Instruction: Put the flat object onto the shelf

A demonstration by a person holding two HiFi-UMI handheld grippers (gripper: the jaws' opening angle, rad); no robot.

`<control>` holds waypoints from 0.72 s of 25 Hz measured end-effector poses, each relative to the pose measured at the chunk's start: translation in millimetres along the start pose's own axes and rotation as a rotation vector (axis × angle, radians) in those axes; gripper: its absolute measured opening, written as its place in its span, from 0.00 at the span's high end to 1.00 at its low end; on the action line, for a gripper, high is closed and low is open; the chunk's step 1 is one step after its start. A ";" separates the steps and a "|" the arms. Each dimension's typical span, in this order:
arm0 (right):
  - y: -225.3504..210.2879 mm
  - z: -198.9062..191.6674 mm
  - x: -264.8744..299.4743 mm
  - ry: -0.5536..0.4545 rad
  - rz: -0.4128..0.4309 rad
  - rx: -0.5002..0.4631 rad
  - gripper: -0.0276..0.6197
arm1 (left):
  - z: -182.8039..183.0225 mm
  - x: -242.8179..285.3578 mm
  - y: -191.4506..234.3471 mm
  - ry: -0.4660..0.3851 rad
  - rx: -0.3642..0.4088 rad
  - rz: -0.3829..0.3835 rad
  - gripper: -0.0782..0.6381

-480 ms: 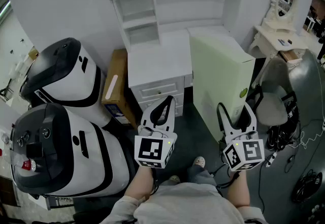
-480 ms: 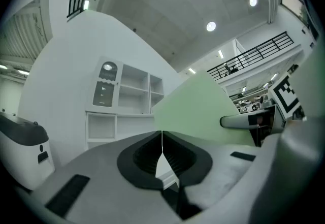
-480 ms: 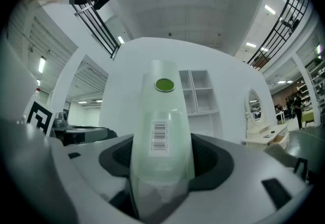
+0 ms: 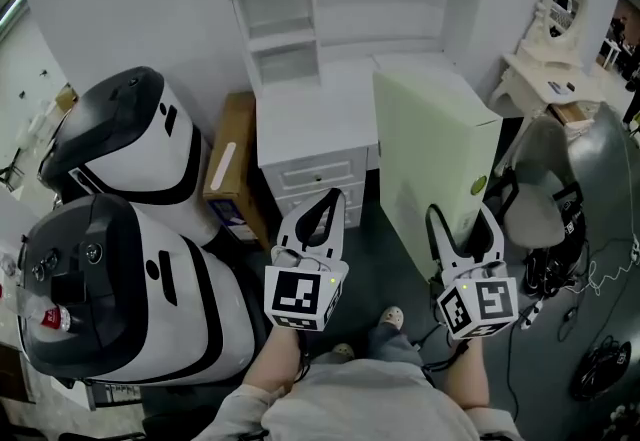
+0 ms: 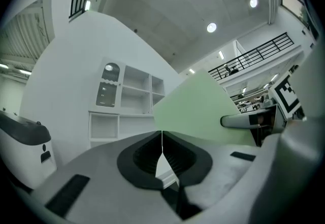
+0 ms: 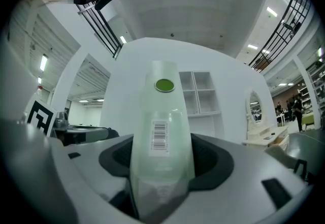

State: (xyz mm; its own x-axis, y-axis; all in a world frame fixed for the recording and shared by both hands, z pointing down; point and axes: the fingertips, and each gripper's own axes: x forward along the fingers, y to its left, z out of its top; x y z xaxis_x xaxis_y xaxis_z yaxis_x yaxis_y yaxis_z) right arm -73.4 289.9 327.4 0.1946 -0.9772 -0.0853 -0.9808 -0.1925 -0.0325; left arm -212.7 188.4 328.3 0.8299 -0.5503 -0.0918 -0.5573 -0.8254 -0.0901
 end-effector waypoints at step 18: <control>-71.7 2.4 66.2 -0.008 0.006 0.042 0.51 | -1.9 90.9 3.0 -0.012 -0.005 0.024 0.87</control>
State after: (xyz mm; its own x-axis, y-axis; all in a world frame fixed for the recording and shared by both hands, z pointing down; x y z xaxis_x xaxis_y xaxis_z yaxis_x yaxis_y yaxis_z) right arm 9.9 239.3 321.7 0.1888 -0.9775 -0.0936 -0.9805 -0.1823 -0.0740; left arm -138.9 135.7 321.5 0.8161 -0.5681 -0.1060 -0.5766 -0.8129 -0.0827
